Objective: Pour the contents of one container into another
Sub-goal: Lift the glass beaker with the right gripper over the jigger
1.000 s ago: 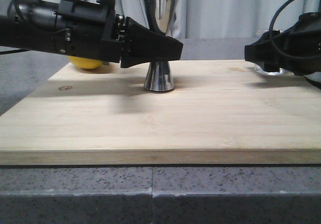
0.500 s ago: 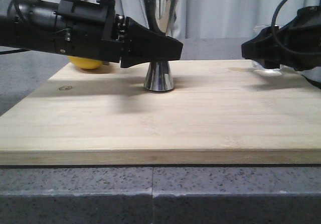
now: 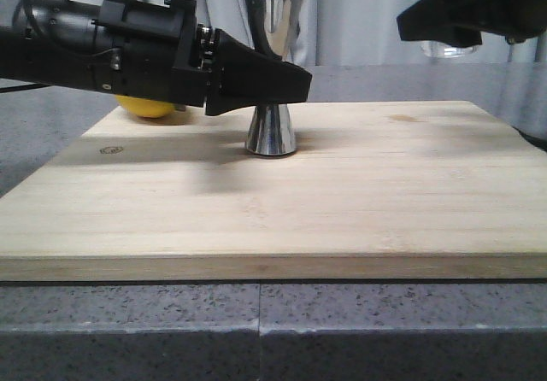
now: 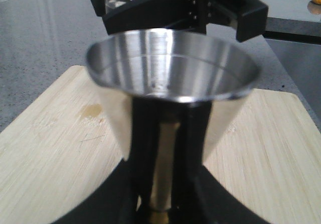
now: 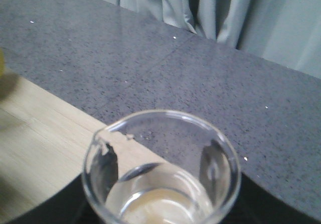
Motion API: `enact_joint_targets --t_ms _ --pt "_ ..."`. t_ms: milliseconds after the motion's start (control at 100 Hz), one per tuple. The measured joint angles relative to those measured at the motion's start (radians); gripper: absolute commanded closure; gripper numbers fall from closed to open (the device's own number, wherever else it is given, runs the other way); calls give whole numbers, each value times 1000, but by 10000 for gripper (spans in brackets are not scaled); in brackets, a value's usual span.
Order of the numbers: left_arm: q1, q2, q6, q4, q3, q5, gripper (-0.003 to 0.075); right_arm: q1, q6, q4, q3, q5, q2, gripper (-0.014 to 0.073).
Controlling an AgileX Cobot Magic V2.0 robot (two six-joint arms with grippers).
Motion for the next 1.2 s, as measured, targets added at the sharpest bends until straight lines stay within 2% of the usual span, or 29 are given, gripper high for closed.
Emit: enact_joint_targets --t_ms 350,490,710,1200 --pt "0 0 0 0 0 0 650 0 483 -565 -127 -27 0 324" --pt "0 0 0 0 0 0 650 5 621 -749 -166 -75 0 324" --pt "0 0 0 0 0 0 650 60 717 -931 -221 -91 0 324" --pt "0 0 0 0 0 0 650 115 753 -1105 -316 -58 7 324"
